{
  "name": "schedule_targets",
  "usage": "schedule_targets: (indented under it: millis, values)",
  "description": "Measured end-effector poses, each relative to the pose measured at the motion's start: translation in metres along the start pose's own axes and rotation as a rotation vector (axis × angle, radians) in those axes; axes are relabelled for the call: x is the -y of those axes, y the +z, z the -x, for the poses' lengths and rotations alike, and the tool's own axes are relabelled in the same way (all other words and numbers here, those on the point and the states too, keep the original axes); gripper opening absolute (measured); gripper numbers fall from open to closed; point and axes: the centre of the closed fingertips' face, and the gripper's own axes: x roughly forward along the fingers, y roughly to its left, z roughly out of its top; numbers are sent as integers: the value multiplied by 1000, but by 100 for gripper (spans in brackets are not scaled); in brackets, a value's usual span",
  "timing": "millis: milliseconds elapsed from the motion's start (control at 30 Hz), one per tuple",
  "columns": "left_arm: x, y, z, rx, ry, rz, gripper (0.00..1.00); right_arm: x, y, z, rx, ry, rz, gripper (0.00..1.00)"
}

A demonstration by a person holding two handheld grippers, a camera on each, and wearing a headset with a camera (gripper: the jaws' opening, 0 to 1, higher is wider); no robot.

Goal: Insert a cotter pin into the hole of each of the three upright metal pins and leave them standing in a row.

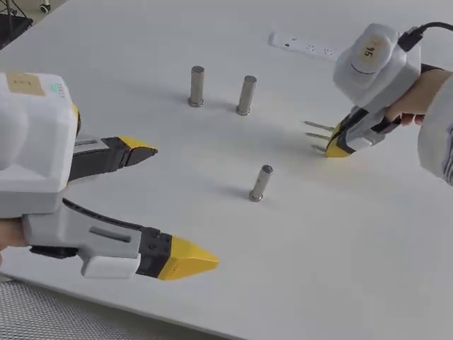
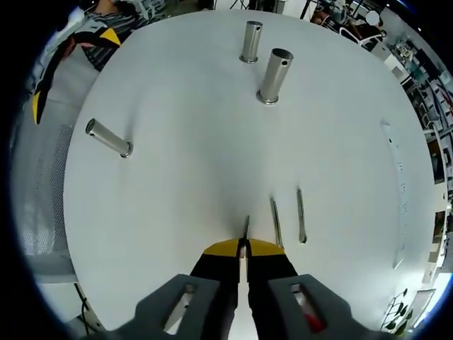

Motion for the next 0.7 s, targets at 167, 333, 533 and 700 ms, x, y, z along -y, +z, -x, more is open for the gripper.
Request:
schedule_targets:
  millis: [167,333,533,700]
  values:
    - [-4,2,2,3,15,-5,95,0,1,0,-31,-21,14,0]
    - [-5,7,2,15,24,-6,95,-1,-1,2,-44,-41,12,0]
    - [-8,13,3,35,37,-1,94,2,-1,2,-27,-56,52,0]
    - [-7,18,3,53,30,7,90,2,-7,8,-12,-92,38,0]
